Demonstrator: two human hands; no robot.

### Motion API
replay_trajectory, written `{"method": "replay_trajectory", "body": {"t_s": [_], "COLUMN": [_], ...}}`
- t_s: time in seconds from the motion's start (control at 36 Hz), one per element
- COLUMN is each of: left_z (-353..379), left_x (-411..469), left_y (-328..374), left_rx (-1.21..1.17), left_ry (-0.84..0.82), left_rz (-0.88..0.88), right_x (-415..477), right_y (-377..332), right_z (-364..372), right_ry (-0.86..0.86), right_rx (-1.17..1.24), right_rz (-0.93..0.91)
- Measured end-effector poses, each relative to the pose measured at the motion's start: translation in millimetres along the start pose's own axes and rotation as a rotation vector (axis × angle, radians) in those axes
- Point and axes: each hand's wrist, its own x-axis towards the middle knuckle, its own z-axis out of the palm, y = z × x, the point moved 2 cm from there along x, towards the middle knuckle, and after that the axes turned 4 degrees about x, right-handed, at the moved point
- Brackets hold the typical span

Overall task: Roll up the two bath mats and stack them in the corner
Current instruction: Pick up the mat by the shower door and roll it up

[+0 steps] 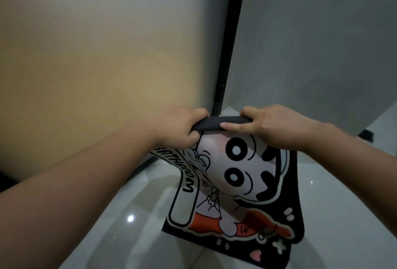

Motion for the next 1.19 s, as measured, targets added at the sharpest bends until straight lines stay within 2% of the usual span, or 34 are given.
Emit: {"method": "replay_trajectory", "body": {"t_s": [0.14,0.42,0.53,0.67,0.86,1.03,1.14,1.19], "left_z": [1,6,16,25,24,21,18,15], "left_x": [1,-2,-3,-5,1,-3,3,7], "left_y": [0,-14,-11,-15,-15,-10,-10,-12], "left_rx": [0.050,0.238,0.184,0.176,0.156,0.083,0.063,0.066], "left_ry": [-0.073,0.042,0.023,0.183,0.095,0.113,0.095,0.081], "left_rz": [-0.058,-0.196,-0.136,0.007,-0.009,0.024,-0.023,-0.055], "right_x": [-1,-6,-5,-8,-13,-13,-13,-14], "right_y": [-1,3,1,8,0,2,3,4], "right_z": [0,-1,4,10,5,2,1,4], "right_ry": [-0.017,-0.095,-0.123,-0.091,-0.065,0.065,0.160,0.167], "right_rx": [-0.006,0.010,-0.014,0.000,0.121,0.078,0.078,0.112], "right_rz": [0.008,0.078,0.078,0.086,0.068,0.047,0.080,0.152]}}
